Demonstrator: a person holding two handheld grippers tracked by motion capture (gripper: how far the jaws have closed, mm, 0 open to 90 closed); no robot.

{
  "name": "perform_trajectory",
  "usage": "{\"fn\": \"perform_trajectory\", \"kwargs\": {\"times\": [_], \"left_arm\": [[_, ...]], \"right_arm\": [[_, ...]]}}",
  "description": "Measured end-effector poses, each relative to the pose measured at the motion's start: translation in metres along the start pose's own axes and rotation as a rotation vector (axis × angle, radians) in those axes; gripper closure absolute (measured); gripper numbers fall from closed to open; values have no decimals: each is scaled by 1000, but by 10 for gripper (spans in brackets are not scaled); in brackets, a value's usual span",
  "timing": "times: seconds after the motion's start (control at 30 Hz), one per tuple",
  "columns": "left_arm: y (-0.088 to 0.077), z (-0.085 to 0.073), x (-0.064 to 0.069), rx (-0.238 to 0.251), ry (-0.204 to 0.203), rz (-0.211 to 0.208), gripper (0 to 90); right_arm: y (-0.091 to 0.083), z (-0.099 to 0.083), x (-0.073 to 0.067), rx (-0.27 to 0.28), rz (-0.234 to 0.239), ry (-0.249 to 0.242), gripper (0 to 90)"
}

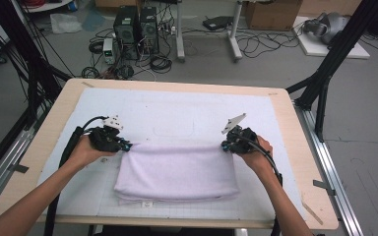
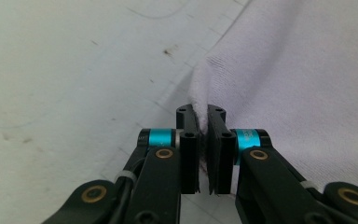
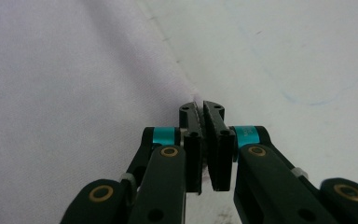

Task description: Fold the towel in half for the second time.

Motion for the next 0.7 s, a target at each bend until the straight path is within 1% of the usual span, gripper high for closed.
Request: {"fn": "perform_trajectory", "kwargs": {"times": [0.03, 0.1, 0.17, 0.3, 0.33, 0.4, 0.5, 0.53, 0.57, 0.63, 0.67, 0.7], "left_arm": [[-1, 2, -3, 6, -9, 12, 845], [-2, 7, -10, 16, -12, 27, 845], [-4, 12, -18, 21, -2, 42, 845], [-7, 25, -33, 37, -5, 66, 845], [-7, 29, -37, 31, 3, 74, 845], [-8, 37, -45, 38, 17, 86, 845], [-6, 48, -56, 47, 23, 99, 845], [-4, 50, -60, 51, 23, 97, 844], [-1, 52, -63, 51, 17, 94, 845], [6, 52, -67, 60, 26, 94, 843], [10, 50, -70, 55, 23, 72, 840], [14, 48, -72, 50, 24, 55, 825]], "right_arm": [[0, 2, 2, 11, -16, 5, 868], [0, 6, 4, 33, -42, 15, 868], [1, 10, 8, 50, -64, 22, 868], [2, 19, 19, 89, -106, 45, 868], [3, 22, 23, 99, -114, 56, 868], [3, 26, 30, 110, -128, 71, 868], [3, 31, 39, 145, -174, 77, 868], [4, 32, 43, 151, -179, 101, 867], [5, 33, 46, 150, -183, 108, 867], [6, 34, 51, 166, -197, 124, 867], [8, 34, 54, 165, -189, 128, 864], [11, 34, 55, 157, -173, 144, 834]]}}
Point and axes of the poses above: each handheld gripper's, and its own axes: y roughly forward along the jaws, z roughly out of its top, x roughly to its right, the point moved 1 cm from there along y, roughly forward along the jaws, and after that the axes turned 2 degrees about z, right-handed, at the moved point
